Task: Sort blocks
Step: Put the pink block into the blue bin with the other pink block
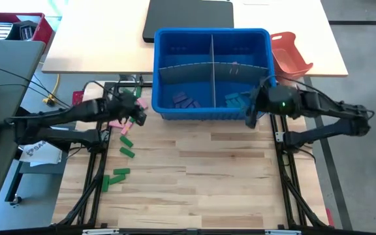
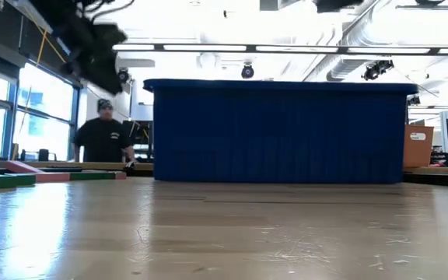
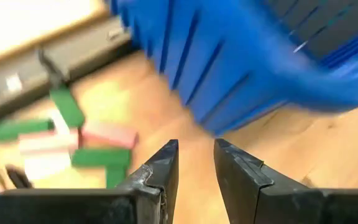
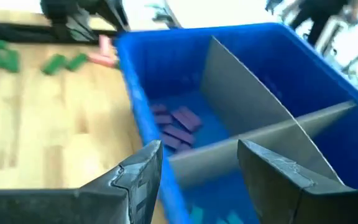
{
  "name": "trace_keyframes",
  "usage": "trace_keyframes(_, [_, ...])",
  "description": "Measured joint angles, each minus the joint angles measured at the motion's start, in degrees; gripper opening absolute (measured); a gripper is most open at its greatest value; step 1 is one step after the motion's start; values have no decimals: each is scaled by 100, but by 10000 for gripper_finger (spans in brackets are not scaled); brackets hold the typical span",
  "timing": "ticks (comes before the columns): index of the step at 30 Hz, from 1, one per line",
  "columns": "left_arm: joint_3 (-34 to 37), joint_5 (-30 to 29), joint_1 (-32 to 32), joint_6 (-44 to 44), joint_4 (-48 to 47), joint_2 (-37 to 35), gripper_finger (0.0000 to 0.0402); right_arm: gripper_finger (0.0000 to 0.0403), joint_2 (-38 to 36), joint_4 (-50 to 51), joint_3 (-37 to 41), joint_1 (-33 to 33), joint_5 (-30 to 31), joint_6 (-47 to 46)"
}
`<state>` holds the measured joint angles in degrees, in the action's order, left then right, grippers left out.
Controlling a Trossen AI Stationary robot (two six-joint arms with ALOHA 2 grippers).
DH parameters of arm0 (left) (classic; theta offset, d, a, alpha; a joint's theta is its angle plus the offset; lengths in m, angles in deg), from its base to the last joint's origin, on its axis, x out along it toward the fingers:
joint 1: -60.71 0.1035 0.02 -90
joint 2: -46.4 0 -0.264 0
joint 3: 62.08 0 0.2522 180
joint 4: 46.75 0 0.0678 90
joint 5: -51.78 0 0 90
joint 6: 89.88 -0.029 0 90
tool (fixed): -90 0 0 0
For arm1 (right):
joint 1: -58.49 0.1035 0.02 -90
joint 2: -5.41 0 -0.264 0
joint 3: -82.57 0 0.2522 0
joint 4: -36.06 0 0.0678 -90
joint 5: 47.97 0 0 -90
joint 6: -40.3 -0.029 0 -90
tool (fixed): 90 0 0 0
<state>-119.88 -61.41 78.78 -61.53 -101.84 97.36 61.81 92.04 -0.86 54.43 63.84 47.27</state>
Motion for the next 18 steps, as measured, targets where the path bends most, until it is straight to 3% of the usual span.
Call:
trace_keyframes(9, [1079, 311, -97, 1557, -860, 0, 102, 204, 751, -24, 11, 2043, 987, -897])
trace_keyframes(18, [1909, 375, 246, 2094, -810, 279, 174, 204, 1912, -35, 11, 3153, 2336, -1895])
